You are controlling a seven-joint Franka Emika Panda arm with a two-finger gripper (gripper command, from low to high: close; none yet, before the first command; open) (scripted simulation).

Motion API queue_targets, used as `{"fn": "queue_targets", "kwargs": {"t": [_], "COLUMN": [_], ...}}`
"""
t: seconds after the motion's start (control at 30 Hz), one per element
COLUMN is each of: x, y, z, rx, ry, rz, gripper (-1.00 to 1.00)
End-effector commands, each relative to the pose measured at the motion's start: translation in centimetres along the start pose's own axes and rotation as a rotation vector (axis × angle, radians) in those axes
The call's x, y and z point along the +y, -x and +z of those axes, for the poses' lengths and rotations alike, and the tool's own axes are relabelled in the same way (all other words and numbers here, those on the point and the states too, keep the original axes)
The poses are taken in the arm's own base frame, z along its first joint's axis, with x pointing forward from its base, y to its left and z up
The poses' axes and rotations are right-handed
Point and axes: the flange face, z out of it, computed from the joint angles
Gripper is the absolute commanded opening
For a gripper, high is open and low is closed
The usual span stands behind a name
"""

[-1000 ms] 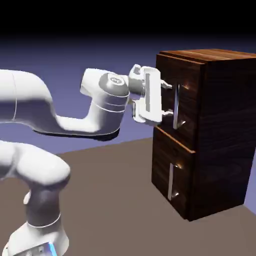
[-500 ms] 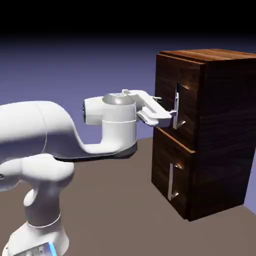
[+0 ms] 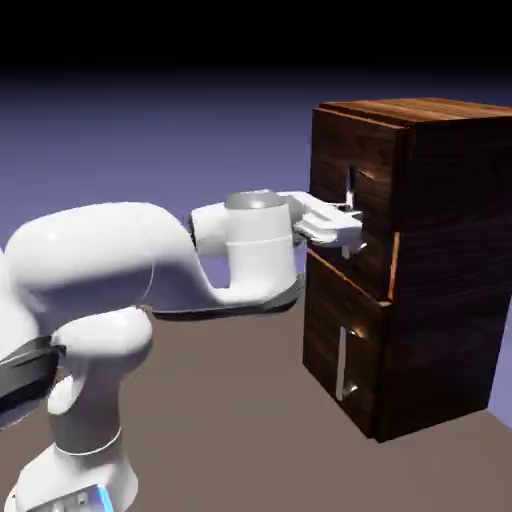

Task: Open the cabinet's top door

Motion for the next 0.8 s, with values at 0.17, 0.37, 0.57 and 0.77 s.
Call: {"fn": "queue_targets", "kwargs": {"t": [0.17, 0.37, 0.57, 0.77], "x": [2.0, 4.2, 6.6, 9.4], "y": [-2.0, -4.2, -6.6, -9.4], "z": [-3.7, -6.6, -8.8, -10.7], "rx": [-0.123, -0.235, -0.342, -0.456], "ry": [-0.123, -0.235, -0.341, -0.456], "rz": [0.000, 0.000, 0.000, 0.000], "gripper": [-1.00, -1.00, -1.00, -1.00]}}
